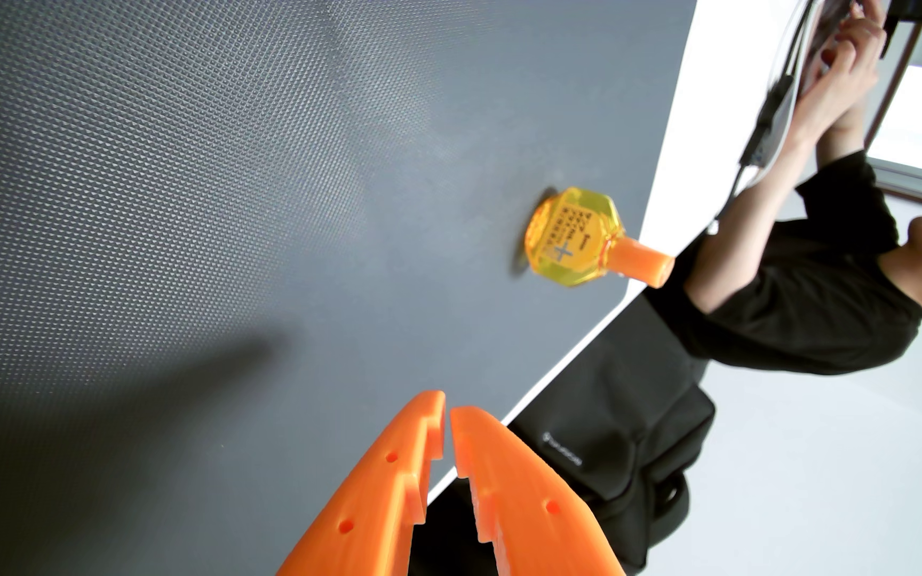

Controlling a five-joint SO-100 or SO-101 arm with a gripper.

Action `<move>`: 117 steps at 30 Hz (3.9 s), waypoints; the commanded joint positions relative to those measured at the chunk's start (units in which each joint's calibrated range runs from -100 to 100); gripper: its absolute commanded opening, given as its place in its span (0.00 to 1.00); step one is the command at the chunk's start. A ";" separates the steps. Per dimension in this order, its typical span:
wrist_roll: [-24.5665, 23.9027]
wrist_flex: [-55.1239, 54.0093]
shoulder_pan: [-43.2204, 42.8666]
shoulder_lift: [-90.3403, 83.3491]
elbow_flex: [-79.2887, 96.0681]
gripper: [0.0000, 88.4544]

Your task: Grab the eyedrops

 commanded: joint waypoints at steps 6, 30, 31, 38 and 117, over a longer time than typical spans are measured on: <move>-0.10 0.16 0.02 -0.42 -0.16 0.01; -0.10 0.16 0.02 -0.42 -0.16 0.01; -0.10 0.16 0.02 -0.42 -0.16 0.01; -0.10 0.16 0.02 -0.42 -0.16 0.01; -2.25 -2.27 -2.98 14.87 -16.19 0.01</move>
